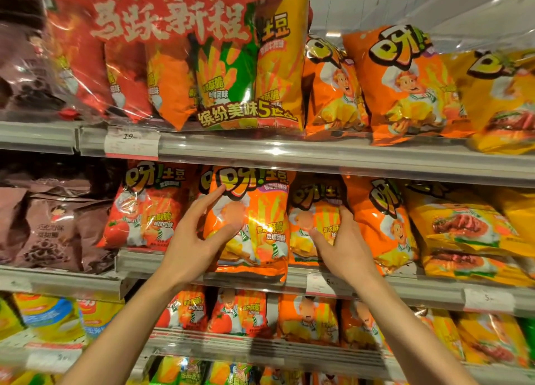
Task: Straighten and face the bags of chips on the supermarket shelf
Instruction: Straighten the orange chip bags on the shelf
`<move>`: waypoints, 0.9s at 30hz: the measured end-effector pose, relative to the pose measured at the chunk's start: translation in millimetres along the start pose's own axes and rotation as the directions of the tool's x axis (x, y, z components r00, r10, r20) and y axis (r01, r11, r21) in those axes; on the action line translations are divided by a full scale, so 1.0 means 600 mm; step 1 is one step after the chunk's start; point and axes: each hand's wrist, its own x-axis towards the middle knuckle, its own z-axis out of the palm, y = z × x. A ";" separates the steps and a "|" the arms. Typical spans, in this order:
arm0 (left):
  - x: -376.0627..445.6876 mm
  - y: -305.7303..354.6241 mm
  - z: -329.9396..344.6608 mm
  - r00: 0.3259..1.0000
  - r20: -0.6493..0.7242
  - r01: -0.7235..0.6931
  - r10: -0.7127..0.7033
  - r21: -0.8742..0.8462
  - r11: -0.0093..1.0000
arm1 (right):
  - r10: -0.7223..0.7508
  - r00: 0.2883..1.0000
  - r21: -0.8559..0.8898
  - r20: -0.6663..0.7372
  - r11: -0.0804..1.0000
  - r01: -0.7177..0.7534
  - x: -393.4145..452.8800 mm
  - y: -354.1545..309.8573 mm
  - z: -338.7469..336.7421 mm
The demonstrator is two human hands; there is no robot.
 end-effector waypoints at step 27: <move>0.006 0.002 0.007 1.000 0.016 0.026 -0.026 -0.001 1.000 | -0.194 0.979 -0.287 0.067 0.935 0.206 0.063 0.012 0.046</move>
